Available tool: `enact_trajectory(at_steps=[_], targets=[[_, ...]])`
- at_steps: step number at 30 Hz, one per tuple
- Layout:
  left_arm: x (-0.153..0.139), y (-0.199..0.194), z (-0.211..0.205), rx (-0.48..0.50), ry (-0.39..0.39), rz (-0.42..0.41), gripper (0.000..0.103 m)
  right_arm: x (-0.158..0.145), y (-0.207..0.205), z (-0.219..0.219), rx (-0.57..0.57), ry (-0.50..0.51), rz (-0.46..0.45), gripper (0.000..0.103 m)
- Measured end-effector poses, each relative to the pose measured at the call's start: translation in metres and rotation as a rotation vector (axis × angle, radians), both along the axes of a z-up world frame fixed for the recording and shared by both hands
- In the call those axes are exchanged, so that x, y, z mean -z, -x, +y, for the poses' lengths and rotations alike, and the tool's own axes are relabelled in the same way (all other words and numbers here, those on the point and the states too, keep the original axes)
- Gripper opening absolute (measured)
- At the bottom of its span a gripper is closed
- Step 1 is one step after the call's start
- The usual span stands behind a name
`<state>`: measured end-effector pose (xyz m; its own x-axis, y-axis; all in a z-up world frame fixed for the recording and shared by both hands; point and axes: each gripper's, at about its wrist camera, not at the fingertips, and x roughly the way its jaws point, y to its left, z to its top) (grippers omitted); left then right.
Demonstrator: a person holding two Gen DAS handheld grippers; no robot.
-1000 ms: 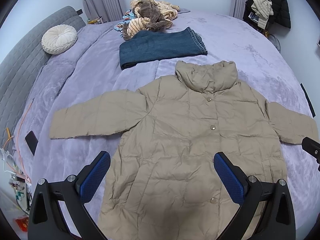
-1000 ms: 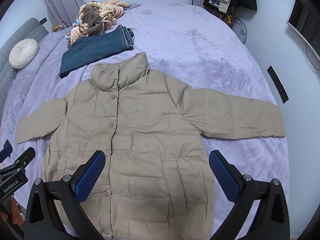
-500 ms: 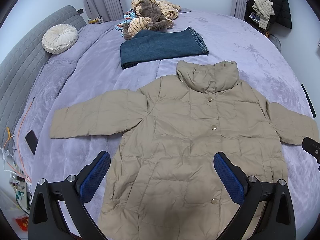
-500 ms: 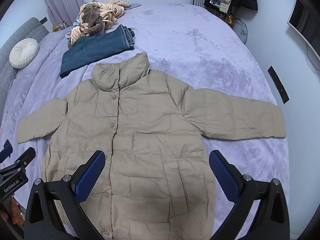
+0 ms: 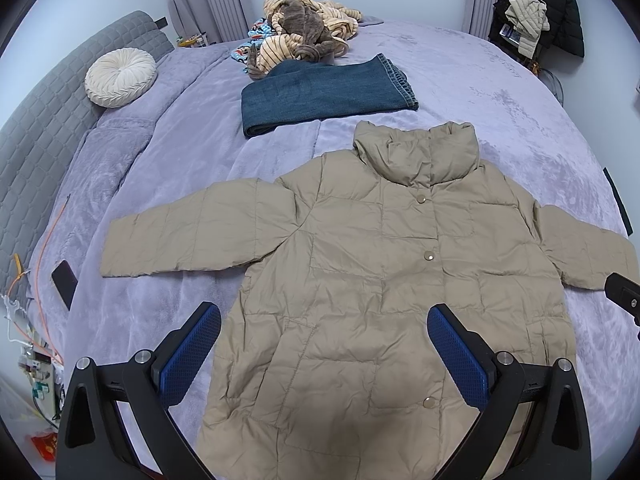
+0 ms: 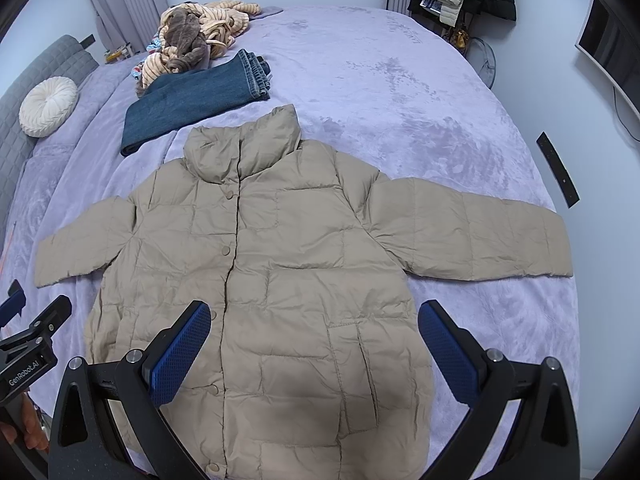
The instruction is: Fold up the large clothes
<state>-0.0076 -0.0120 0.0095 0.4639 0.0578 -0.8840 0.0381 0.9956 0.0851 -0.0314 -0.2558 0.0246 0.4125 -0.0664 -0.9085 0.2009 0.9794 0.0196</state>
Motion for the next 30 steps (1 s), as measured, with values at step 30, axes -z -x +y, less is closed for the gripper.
enact_trajectory(at_steps=[30], targets=[[0.0002, 0.0002, 0.0044, -0.001, -0.001, -0.002, 0.103, -0.0006, -0.0003, 0.0004, 0.000, -0.001, 0.000, 0.103]])
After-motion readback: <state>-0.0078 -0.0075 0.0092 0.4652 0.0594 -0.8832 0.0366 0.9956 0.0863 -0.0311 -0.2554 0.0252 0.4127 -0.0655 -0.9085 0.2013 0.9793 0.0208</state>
